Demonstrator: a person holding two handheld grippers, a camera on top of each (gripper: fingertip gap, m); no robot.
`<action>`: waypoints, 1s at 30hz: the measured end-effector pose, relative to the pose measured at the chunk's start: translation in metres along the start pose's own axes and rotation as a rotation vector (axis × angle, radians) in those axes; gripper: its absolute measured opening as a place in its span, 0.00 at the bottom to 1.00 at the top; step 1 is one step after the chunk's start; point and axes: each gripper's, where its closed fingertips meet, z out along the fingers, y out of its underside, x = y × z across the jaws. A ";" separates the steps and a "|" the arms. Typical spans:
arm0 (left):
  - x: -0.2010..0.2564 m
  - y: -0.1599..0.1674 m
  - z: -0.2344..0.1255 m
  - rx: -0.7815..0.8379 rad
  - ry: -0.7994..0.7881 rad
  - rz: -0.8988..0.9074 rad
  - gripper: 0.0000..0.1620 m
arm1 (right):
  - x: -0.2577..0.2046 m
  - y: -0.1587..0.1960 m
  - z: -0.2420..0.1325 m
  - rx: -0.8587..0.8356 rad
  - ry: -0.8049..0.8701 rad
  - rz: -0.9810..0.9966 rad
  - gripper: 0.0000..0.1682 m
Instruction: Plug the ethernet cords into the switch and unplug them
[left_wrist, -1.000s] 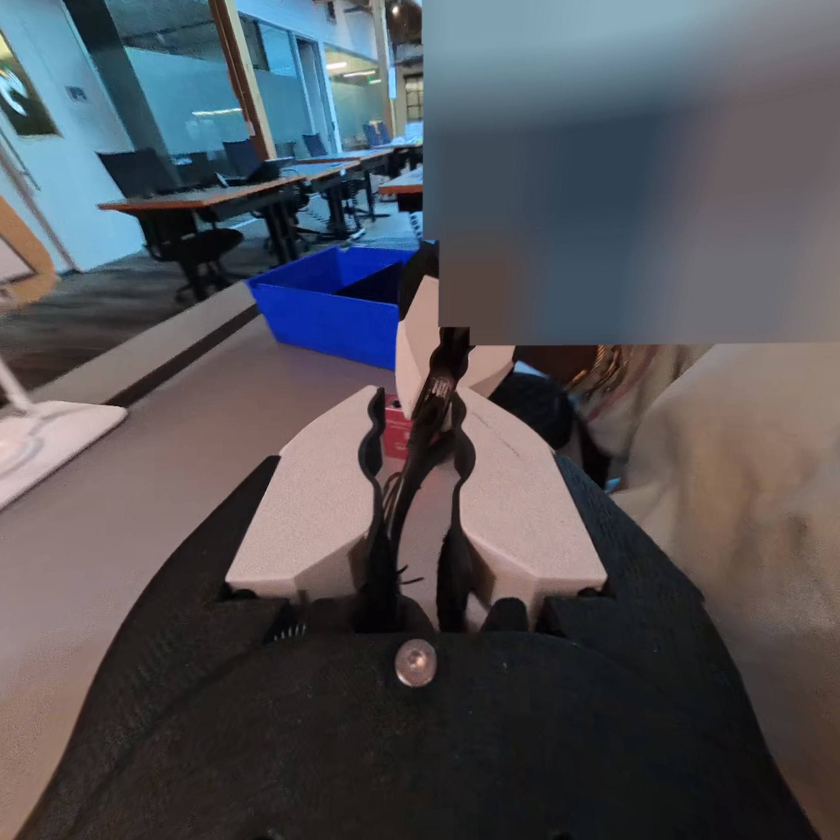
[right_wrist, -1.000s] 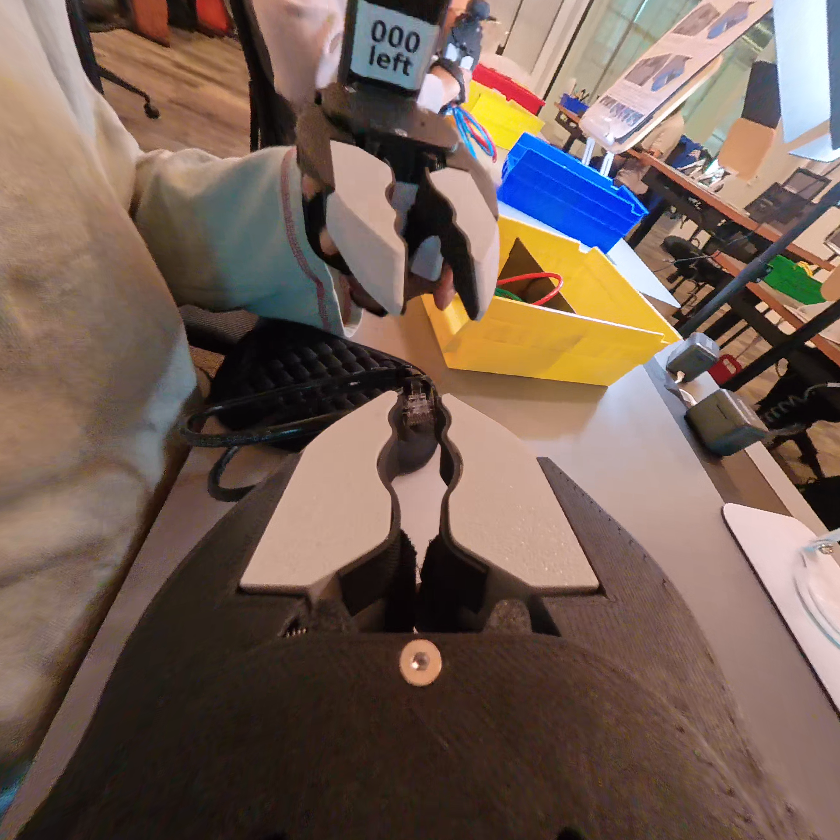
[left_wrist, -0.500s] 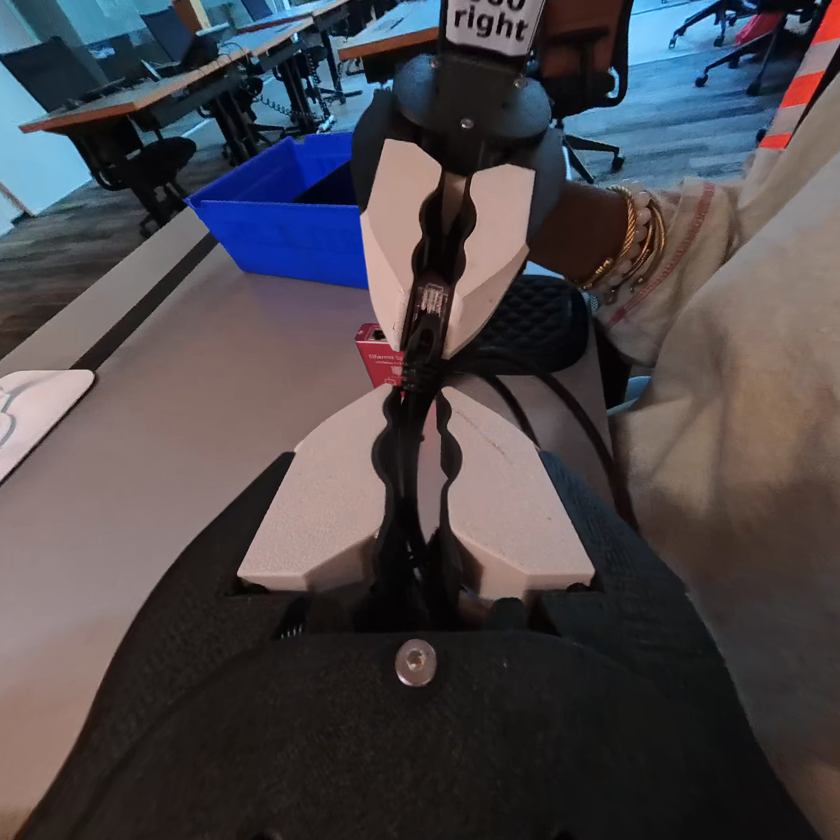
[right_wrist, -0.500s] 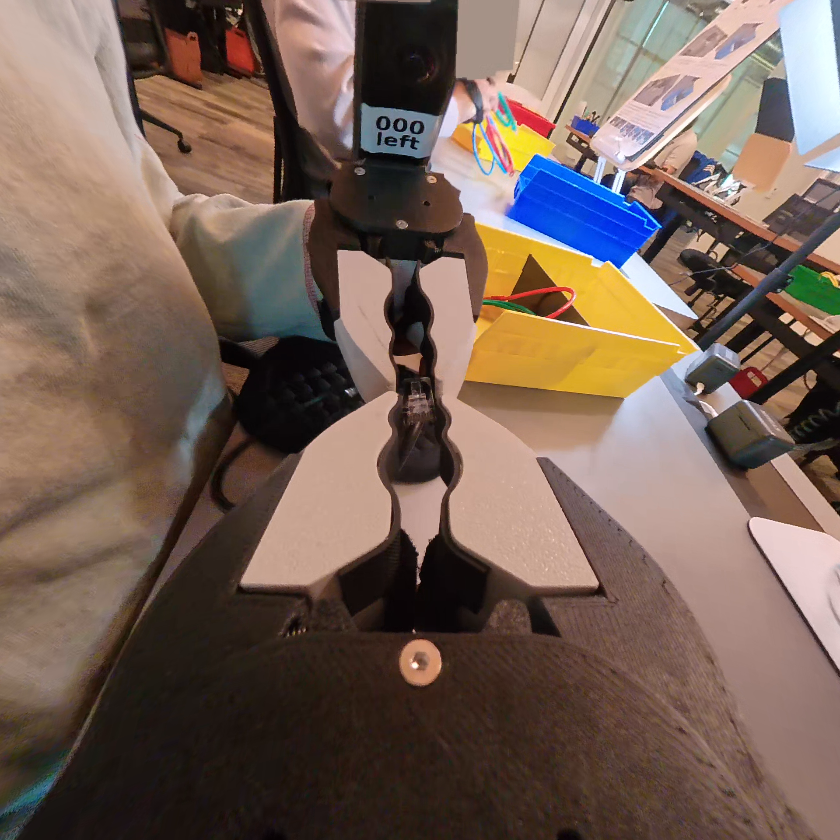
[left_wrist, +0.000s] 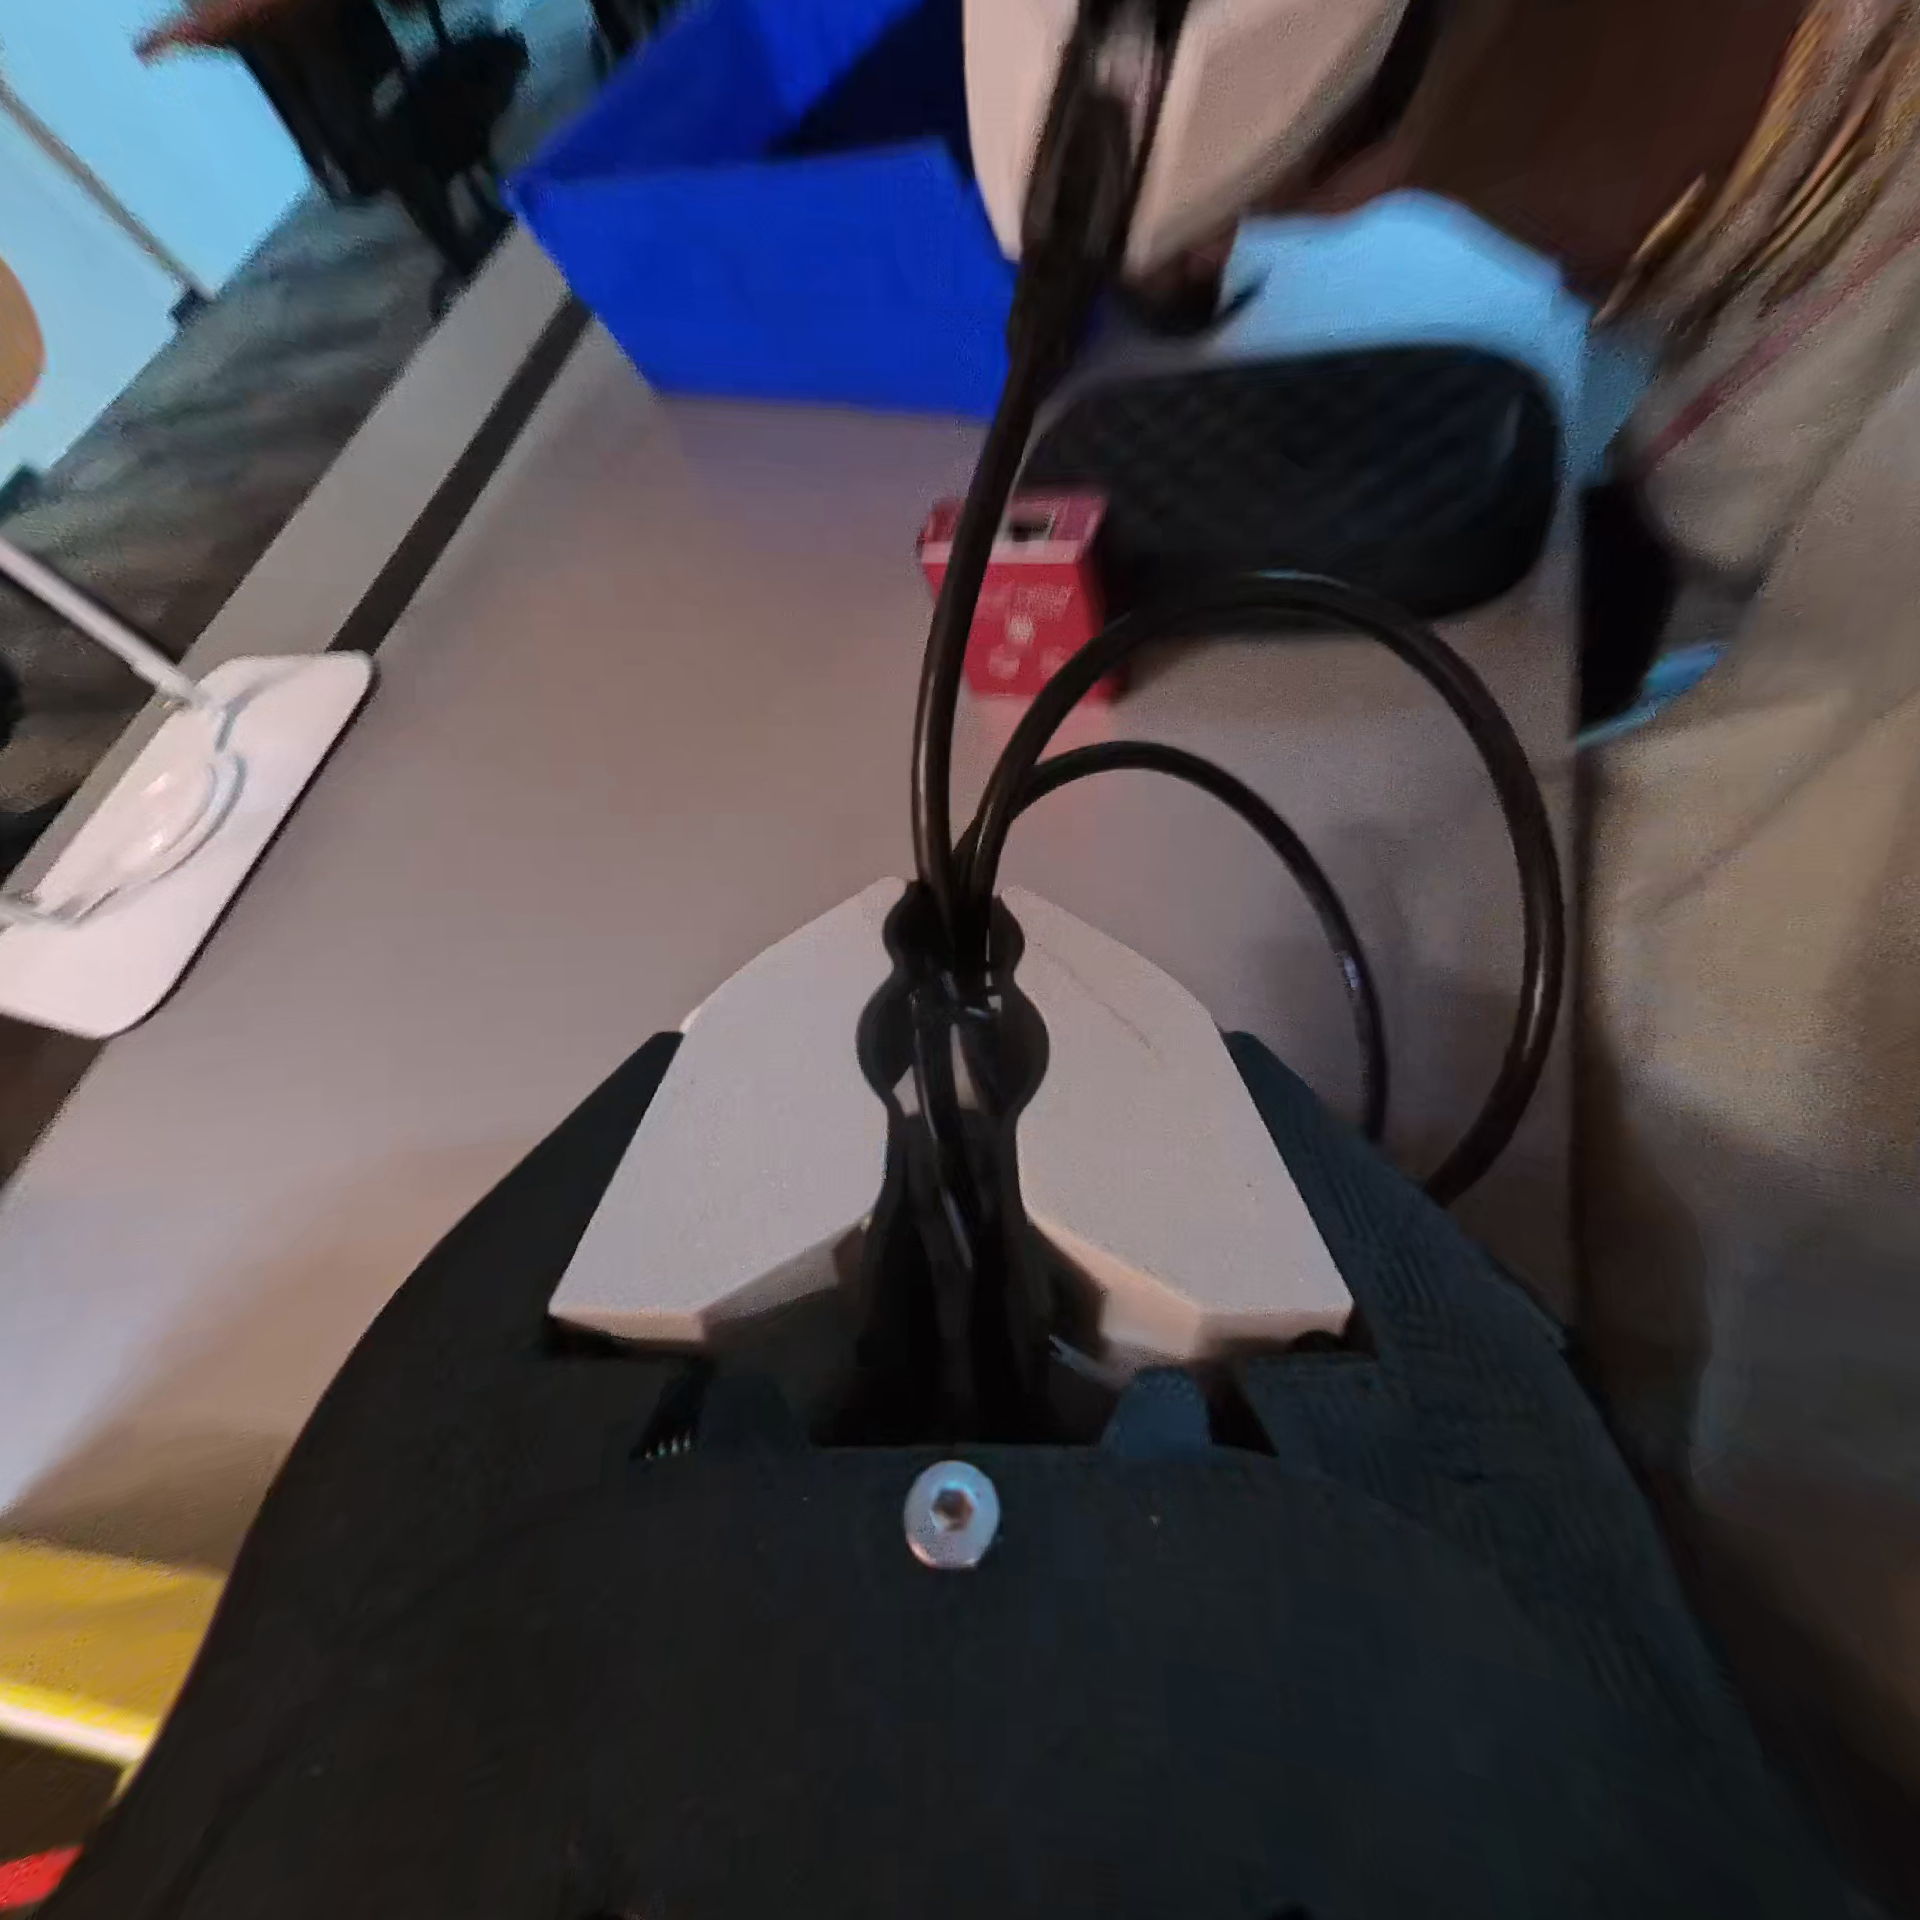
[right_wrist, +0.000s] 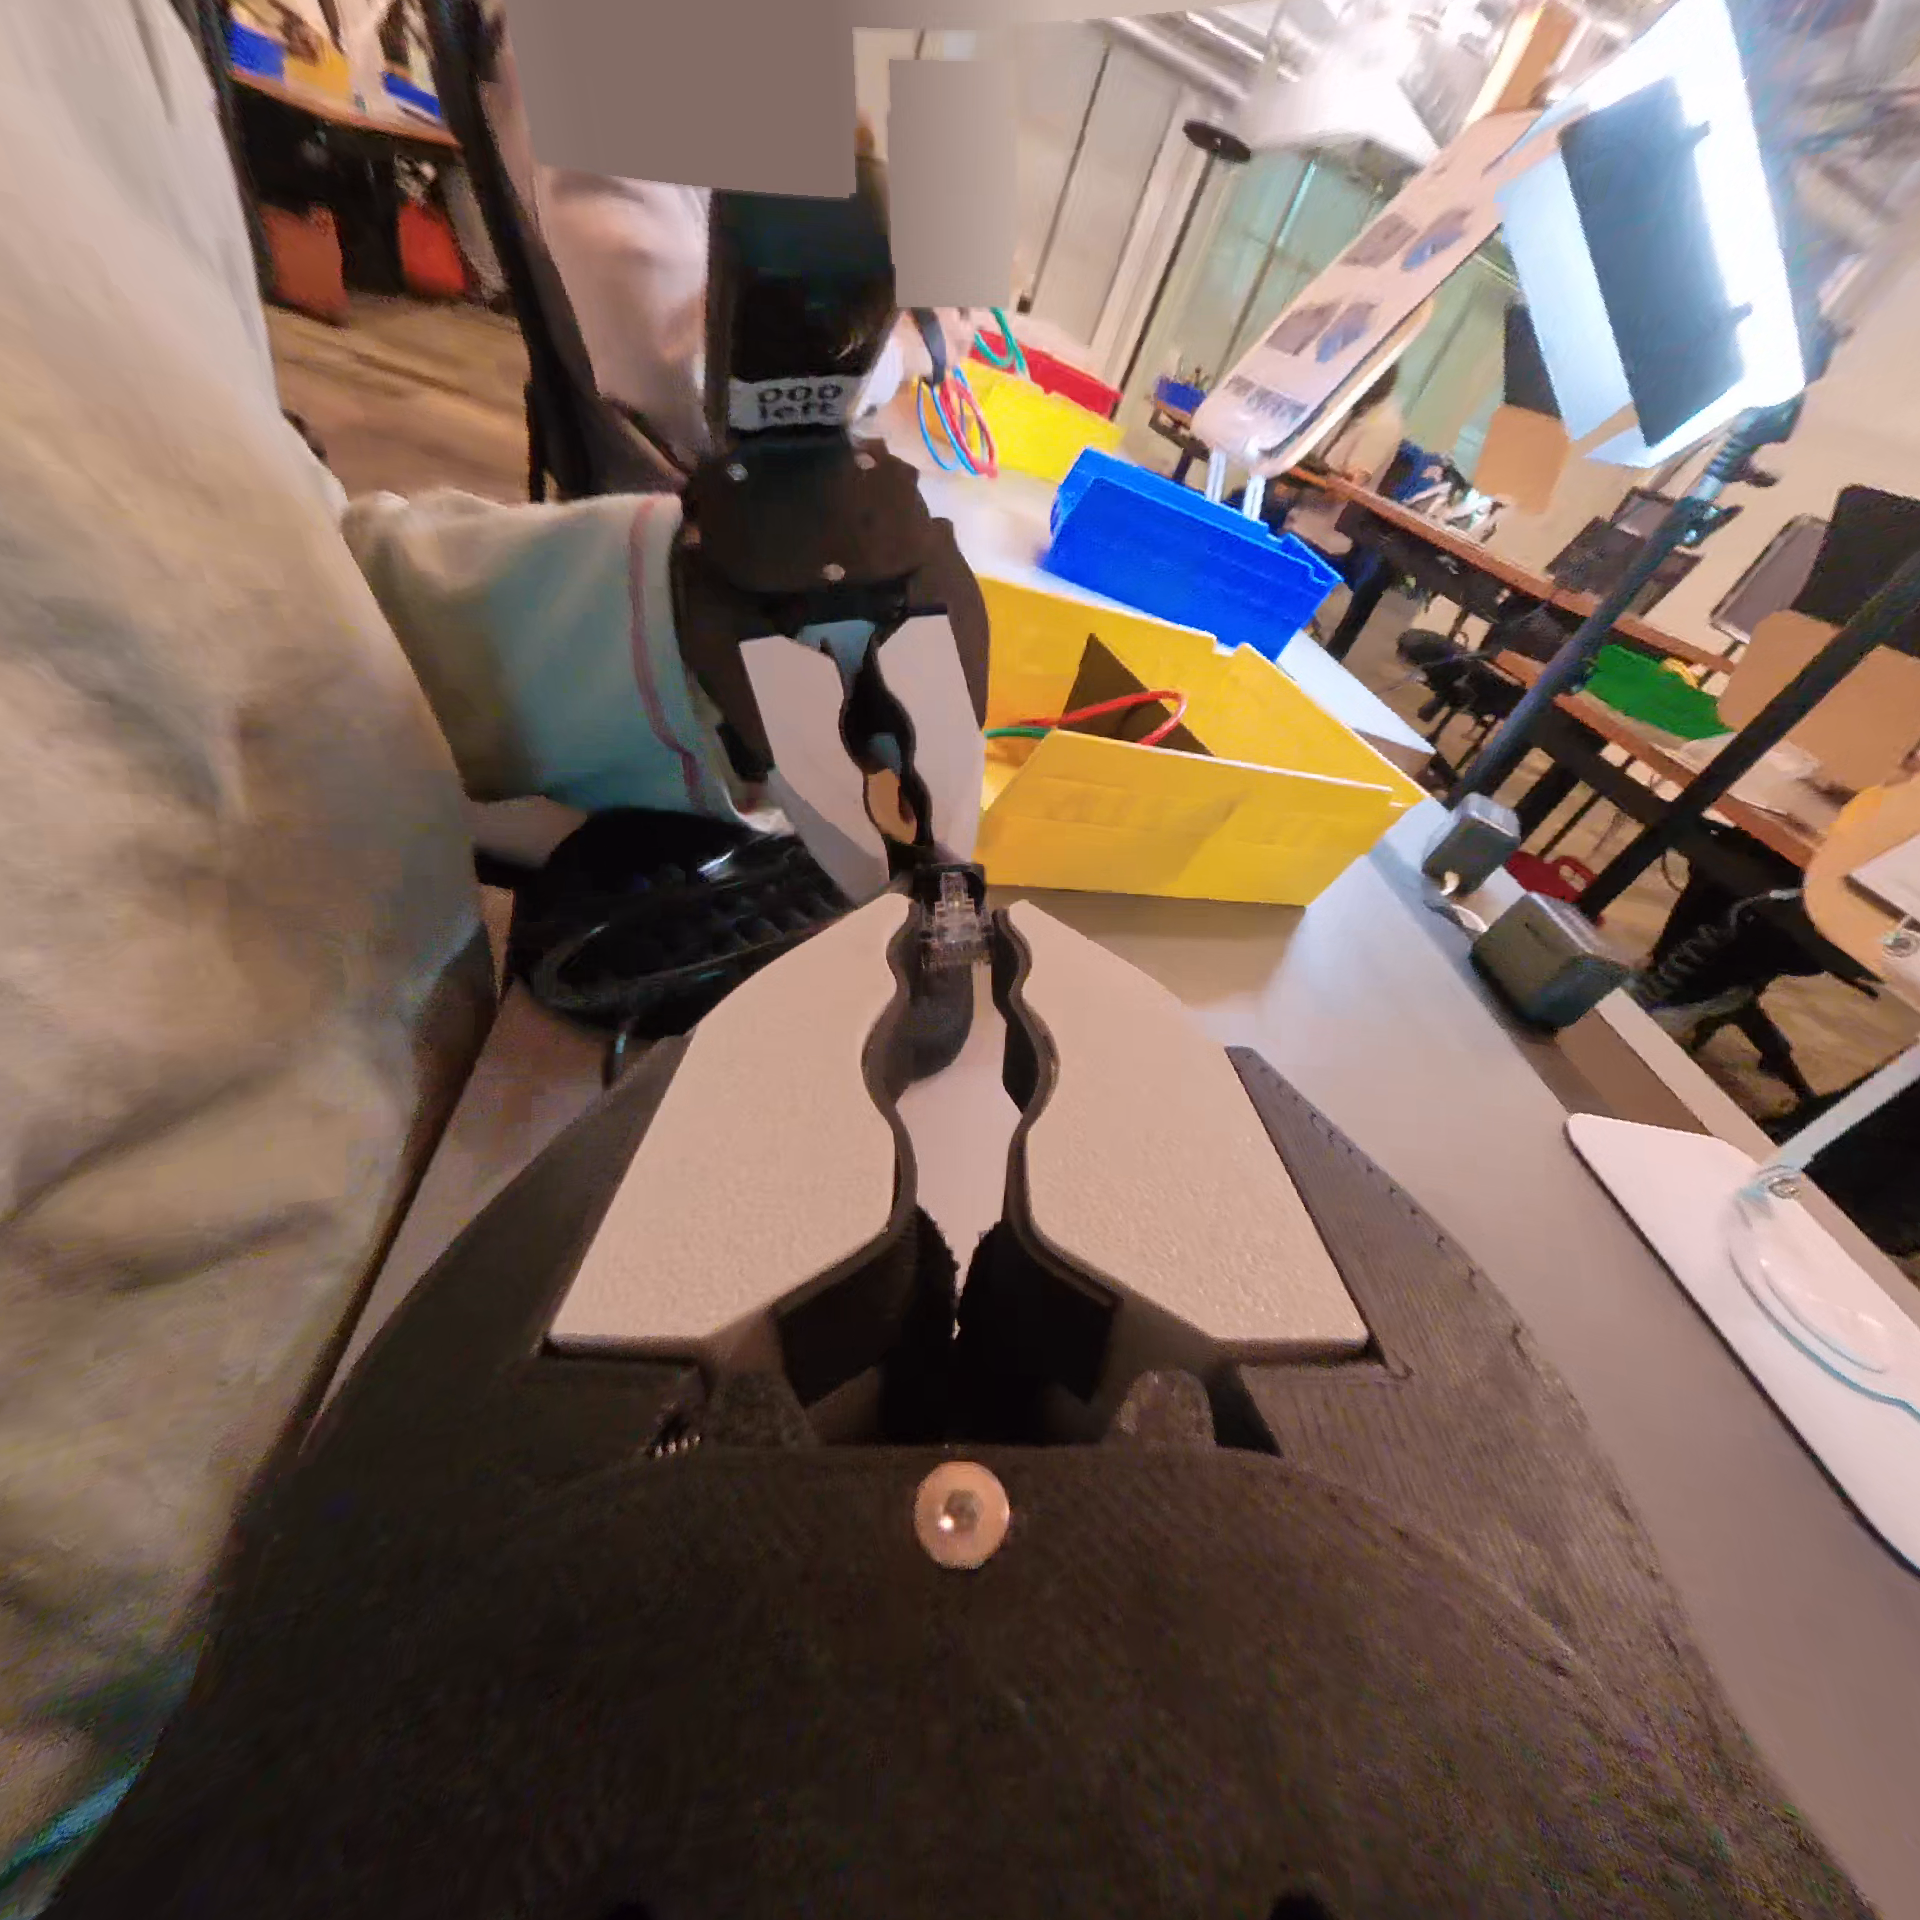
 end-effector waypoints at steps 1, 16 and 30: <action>0.003 -0.005 -0.003 0.029 0.029 -0.018 0.07 | 0.000 -0.003 -0.003 0.018 -0.009 0.001 0.07; 0.010 -0.049 0.017 0.227 0.059 0.060 0.14 | -0.009 0.011 0.020 0.027 -0.082 0.044 0.08; 0.017 -0.046 0.028 0.287 0.123 0.097 0.07 | -0.011 0.023 0.026 0.004 -0.129 0.090 0.08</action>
